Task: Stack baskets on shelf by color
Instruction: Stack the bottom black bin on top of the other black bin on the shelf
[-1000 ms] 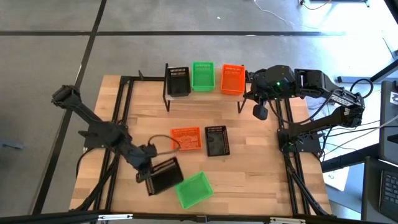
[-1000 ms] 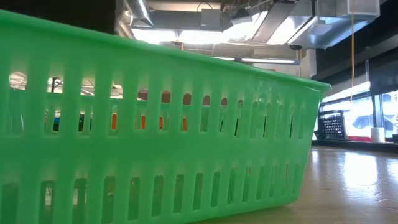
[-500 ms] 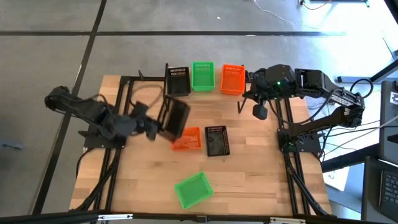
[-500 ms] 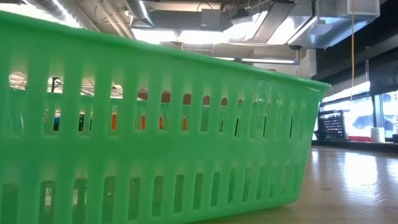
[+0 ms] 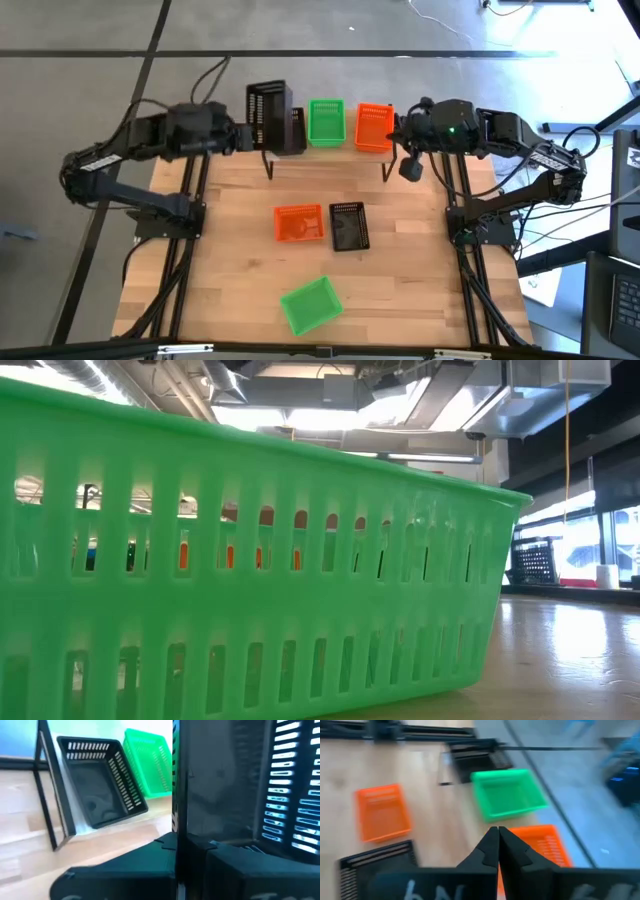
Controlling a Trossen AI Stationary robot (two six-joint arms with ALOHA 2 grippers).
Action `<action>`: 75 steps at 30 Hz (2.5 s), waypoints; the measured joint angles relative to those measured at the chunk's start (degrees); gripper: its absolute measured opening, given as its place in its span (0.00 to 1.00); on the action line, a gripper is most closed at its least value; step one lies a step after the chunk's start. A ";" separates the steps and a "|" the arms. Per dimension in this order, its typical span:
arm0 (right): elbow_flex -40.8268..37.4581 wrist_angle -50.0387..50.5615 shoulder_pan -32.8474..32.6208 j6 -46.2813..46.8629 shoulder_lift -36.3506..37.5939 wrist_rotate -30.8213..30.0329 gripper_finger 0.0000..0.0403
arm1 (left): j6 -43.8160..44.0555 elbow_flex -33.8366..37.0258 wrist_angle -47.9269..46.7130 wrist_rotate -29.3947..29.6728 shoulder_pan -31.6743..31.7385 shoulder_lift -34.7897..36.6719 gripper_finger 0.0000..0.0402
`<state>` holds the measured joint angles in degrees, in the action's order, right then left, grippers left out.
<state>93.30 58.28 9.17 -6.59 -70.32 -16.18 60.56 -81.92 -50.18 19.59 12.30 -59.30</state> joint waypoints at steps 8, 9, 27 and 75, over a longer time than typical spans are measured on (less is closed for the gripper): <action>0.00 -0.43 0.00 0.02 0.00 -5.14 0.00 | -8.98 0.01 -0.13 -10.14 12.49 -4.26 0.00; 0.00 -0.43 0.00 0.02 0.00 -5.16 0.00 | -10.15 0.01 0.26 -10.63 13.17 -5.27 0.00; 0.00 -0.68 0.00 3.51 -0.02 -4.79 0.00 | -6.07 0.06 -2.26 -19.55 24.17 -14.39 0.00; 0.00 -0.72 -0.01 4.63 -0.02 -4.77 0.00 | -4.10 0.10 -6.79 -22.16 24.10 -21.15 0.12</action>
<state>93.30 57.56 9.16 -1.96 -70.35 -20.95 56.47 -81.82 -56.97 -2.57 36.40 -80.44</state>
